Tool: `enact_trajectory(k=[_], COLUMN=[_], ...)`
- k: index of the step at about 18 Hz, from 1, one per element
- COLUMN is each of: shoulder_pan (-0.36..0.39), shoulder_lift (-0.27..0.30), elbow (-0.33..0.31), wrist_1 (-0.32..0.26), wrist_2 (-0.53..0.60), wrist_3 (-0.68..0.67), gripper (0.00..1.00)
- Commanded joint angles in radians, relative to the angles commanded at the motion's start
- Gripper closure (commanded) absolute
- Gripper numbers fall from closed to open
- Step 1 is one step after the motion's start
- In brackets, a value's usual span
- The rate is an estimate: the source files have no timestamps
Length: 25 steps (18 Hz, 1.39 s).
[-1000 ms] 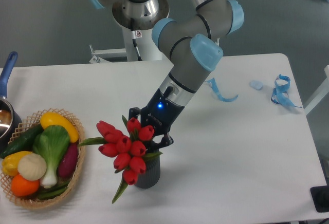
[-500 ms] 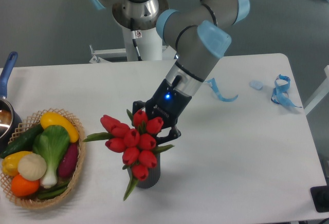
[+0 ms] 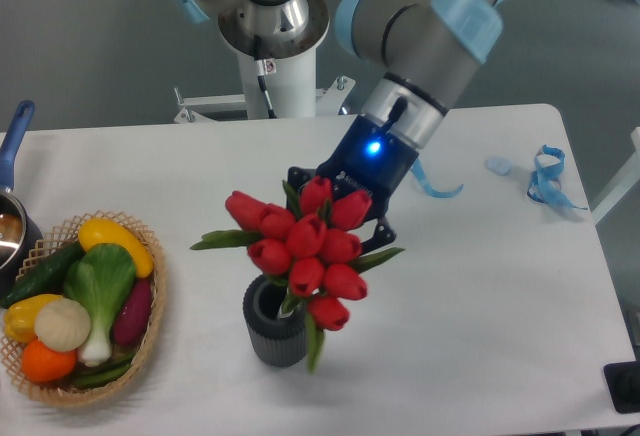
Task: Pick up the flowers from the vase
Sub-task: 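Lift the tulip bouquet straight up out of the grey vase, then carry the held tulips away from the vase toward the blue ribbons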
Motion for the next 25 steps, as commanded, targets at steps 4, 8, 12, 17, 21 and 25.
enact_trajectory(k=[4,8,12,17,21,25], shoulder_pan=[0.0,-0.002,-0.005,-0.002,0.002,0.041], shoulder_lift=[0.006,0.026,0.052,0.11,0.132,0.129], elbow=[0.002,-0.017,-0.058,-0.115,-0.115,-0.058], wrist_1=[-0.003,-0.008,-0.008,-0.015,-0.041,-0.04], wrist_2=[-0.002,0.003,0.008,0.009,0.009,0.018], wrist_3=[-0.015,-0.015,-0.011,-0.02,-0.035,-0.055], gripper=[0.74,0.74,0.74,0.74,0.74,0.74])
